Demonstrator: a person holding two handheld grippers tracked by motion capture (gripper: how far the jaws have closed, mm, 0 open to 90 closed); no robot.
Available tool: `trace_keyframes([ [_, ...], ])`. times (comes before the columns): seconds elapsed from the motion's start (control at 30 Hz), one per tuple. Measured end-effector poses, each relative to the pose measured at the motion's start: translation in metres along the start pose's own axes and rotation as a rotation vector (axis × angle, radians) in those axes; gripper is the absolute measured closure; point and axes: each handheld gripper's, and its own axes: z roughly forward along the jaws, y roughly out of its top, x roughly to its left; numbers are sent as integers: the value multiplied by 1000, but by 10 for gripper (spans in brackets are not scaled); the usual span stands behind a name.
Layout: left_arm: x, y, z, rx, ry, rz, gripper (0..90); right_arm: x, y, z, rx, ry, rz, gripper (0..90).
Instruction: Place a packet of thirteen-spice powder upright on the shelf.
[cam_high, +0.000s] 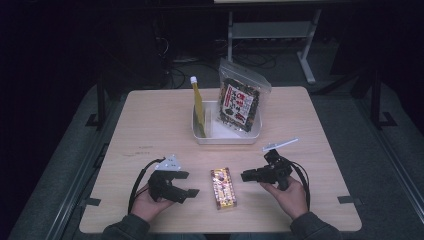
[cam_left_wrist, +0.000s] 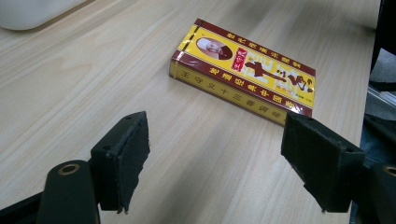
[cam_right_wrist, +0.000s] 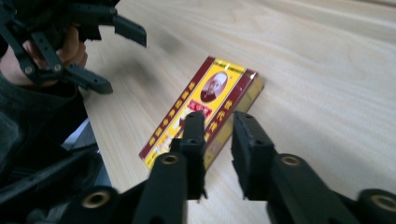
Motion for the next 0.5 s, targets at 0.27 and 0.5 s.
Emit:
trace_keyframes([
  [0.27, -2, 1, 2, 10, -4, 10, 230, 5, -11, 4, 59, -29, -52, 895],
  [0.5, -3, 2, 3, 10, -8, 13, 230, 11, -25, 18, 131, -17, -69, 897],
])
